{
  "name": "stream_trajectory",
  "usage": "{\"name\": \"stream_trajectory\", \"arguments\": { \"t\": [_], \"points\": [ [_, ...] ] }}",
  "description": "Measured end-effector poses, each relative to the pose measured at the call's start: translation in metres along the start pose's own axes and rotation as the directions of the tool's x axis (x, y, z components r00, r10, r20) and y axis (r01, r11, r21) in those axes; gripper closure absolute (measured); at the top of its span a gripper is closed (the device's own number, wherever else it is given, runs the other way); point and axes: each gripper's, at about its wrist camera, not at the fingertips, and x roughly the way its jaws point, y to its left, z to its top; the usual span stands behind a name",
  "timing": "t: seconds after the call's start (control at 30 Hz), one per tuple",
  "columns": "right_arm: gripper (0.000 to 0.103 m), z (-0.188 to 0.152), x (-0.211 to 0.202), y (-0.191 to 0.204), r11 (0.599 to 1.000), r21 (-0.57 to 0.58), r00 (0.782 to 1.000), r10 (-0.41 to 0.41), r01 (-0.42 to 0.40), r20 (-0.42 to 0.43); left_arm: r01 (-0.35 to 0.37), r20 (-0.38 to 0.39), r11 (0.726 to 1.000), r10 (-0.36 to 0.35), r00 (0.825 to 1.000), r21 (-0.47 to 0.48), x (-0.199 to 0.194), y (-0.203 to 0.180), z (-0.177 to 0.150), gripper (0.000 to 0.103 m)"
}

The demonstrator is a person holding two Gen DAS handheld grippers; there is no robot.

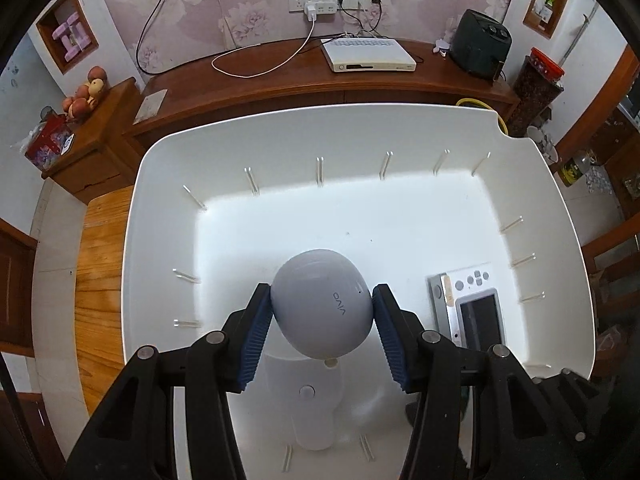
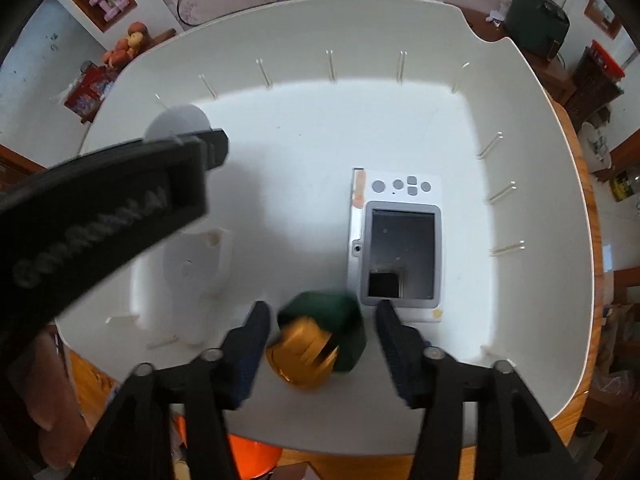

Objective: Organize rigid objects
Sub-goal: 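Lower both items into the white bin and open both grippers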

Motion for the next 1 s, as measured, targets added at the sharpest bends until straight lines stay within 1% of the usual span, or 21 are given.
{"name": "stream_trajectory", "arguments": {
  "t": [0.03,0.07,0.1,0.17,0.23,0.33,0.57,0.73,0.87,0.93,1.0],
  "points": [
    [0.035,-0.001,-0.004,0.0,1.0,0.007,1.0,0.008,-0.009,0.013,-0.006,0.001,1.0,0.006,1.0,0.002,-0.002,0.0,-0.002,0.047],
    [0.035,-0.001,-0.006,-0.001,1.0,0.013,1.0,0.012,-0.013,0.021,-0.008,-0.003,1.0,0.008,1.0,0.008,-0.003,-0.001,-0.004,0.046],
    [0.034,-0.001,-0.01,-0.001,1.0,0.02,0.999,0.02,-0.021,0.032,-0.002,-0.007,1.0,0.002,1.0,0.011,-0.003,-0.001,-0.004,0.033],
    [0.034,-0.002,-0.017,-0.003,0.999,0.036,0.998,0.033,-0.035,0.047,-0.004,-0.007,1.0,0.004,1.0,0.006,-0.009,0.001,-0.007,0.009],
    [0.034,-0.004,-0.025,-0.004,0.998,0.051,0.998,0.036,-0.039,0.06,-0.005,0.015,1.0,0.005,1.0,-0.003,-0.019,0.005,-0.009,0.008],
    [0.034,-0.009,-0.036,-0.006,0.997,0.063,0.996,0.035,-0.04,0.082,0.013,0.019,1.0,-0.013,1.0,-0.012,-0.034,0.01,-0.011,0.008],
    [0.034,-0.034,-0.074,-0.005,0.997,0.076,0.988,0.017,-0.029,0.154,0.054,0.08,0.998,-0.053,0.995,-0.011,-0.087,0.015,-0.024,0.008],
    [0.034,-0.056,-0.111,0.006,0.999,0.05,0.975,-0.007,-0.004,0.222,0.071,0.123,0.997,-0.07,0.99,-0.001,-0.126,0.014,-0.039,0.008],
    [0.034,-0.076,-0.143,0.015,0.999,0.043,0.96,-0.021,0.009,0.278,0.089,0.155,0.996,-0.09,0.984,0.008,-0.159,0.014,-0.056,0.008],
    [0.034,-0.087,-0.161,0.02,0.999,0.034,0.952,-0.025,0.015,0.306,0.088,0.172,0.996,-0.089,0.981,0.017,-0.173,0.012,-0.064,0.008],
    [0.034,-0.097,-0.176,0.021,1.0,0.021,0.944,-0.025,0.019,0.329,0.07,0.198,0.997,-0.074,0.977,0.029,-0.191,0.009,-0.073,0.008]
  ]
}}
